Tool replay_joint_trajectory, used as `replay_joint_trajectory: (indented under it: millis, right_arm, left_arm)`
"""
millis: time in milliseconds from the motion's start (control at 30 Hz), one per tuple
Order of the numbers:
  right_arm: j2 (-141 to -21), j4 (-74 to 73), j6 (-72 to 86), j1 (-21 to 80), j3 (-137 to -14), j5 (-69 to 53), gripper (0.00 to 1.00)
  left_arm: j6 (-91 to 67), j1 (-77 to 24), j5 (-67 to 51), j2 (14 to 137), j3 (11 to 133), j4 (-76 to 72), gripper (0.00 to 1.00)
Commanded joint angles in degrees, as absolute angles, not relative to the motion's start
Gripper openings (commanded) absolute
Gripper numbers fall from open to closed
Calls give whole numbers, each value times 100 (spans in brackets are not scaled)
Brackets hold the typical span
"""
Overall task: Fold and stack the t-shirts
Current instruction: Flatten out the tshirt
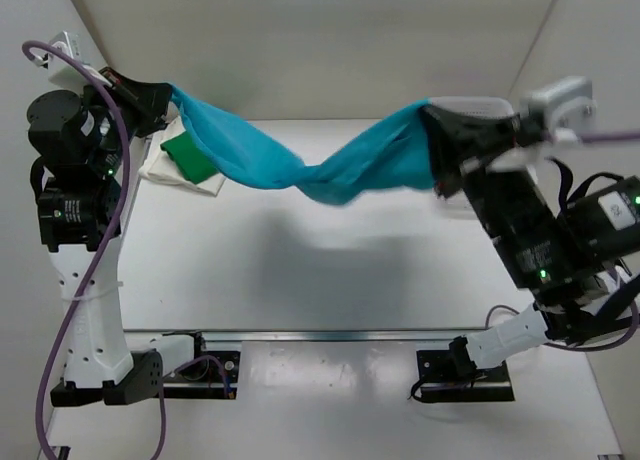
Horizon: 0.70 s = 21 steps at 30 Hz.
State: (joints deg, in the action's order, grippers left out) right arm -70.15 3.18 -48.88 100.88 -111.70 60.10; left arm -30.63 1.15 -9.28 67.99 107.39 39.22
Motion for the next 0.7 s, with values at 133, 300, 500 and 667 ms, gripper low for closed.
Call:
replay_joint_trajectory:
  millis: [133, 300, 500, 667]
  right_arm:
    - [-7472, -1285, -3761, 8548, -12342, 6833, 0]
    - [-8076, -5207, -28, 4391, -12709, 2145, 0]
    - [-9613, -4948, 730, 1205, -12742, -1169, 0]
    - [-11501, -4597, 991, 477, -14384, -1720, 0]
  left_arm:
    - [-3164, 114, -1072, 7242, 10442, 3701, 0]
    - [-3111, 79, -1028, 7304, 10039, 3726, 0]
    - [-3032, 106, -906, 7338, 9132, 3297, 0]
    - [-3243, -131, -571, 8635, 9067, 2786, 0]
